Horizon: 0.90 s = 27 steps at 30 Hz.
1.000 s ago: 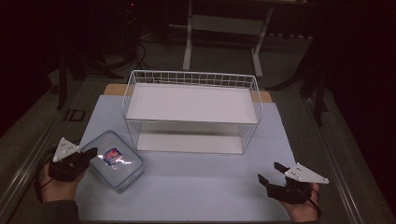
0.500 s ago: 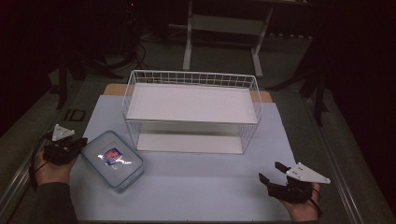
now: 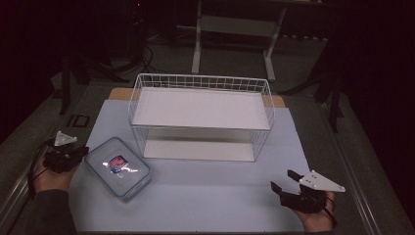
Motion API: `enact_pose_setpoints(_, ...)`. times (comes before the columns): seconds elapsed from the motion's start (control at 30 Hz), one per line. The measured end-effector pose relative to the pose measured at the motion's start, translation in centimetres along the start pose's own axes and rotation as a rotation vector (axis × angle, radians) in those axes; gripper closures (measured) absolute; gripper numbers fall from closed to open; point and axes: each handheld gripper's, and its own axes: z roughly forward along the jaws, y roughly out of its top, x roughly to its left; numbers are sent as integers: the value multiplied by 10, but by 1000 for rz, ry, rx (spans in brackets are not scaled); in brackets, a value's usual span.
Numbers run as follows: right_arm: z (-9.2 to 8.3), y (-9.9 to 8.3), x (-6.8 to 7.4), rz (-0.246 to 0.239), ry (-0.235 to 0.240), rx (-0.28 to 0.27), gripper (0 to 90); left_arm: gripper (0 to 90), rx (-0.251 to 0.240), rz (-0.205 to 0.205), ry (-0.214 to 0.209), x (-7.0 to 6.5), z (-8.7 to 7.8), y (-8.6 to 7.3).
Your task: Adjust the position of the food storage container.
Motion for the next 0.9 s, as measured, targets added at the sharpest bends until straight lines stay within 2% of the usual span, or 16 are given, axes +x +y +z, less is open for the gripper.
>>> enact_pose_setpoints(0.23, 0, 0, 0, -2, -1, 3, 256, 892, -15, -6, -26, 0, -3, -5)
enact_pose_setpoints(0.43, 0, 1, 0, -6, 1, 3, 257, 892, -18, 22, -41, -7, -7, -9)
enact_pose_setpoints(0.9, 1, 1, 0, -6, 7, 2, 276, 892, -49, 29, -138, -18, -13, -18)
